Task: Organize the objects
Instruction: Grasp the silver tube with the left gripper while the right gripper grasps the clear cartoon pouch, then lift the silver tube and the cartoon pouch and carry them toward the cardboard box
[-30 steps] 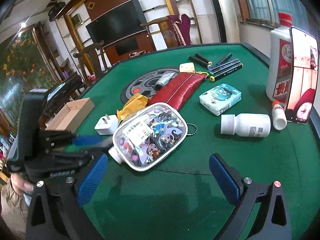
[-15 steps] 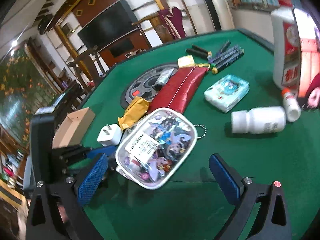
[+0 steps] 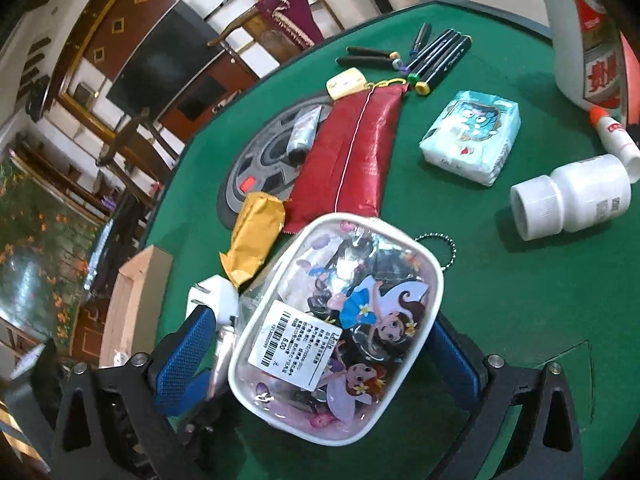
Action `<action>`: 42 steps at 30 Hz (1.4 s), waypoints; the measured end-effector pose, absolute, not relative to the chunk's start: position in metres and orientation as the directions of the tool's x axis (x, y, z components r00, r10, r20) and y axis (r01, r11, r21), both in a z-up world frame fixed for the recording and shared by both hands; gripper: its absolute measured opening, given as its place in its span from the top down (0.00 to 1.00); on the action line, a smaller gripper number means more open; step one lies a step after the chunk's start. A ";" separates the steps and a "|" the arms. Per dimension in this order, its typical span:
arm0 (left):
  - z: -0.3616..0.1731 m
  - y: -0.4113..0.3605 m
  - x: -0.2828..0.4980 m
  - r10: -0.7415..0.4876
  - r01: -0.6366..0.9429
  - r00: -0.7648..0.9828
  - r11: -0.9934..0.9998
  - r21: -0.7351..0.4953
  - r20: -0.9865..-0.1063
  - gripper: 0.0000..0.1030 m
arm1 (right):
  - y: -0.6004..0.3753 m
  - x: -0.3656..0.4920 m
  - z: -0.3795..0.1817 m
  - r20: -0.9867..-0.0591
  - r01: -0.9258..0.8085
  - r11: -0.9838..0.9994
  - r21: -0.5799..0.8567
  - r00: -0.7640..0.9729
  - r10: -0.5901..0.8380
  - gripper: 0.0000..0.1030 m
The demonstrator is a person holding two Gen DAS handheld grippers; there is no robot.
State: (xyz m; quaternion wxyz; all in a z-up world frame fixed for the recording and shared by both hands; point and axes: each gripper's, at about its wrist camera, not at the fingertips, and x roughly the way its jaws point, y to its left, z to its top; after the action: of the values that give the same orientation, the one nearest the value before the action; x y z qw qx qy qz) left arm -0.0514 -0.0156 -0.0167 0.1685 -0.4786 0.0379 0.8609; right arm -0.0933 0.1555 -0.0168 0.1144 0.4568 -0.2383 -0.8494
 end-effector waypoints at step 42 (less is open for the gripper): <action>-0.016 -0.018 -0.060 0.224 -0.272 -0.457 -0.957 -0.104 -0.861 0.81 | 0.169 -0.061 0.013 -0.673 0.202 -0.906 0.372 -0.613 -0.413 0.23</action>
State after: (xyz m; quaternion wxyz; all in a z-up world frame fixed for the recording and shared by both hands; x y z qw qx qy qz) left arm -0.0603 -0.0185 -0.0160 0.1452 -0.5002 0.0240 0.8533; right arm -0.0607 0.1686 0.0127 0.1731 0.4041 -0.1303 -0.8887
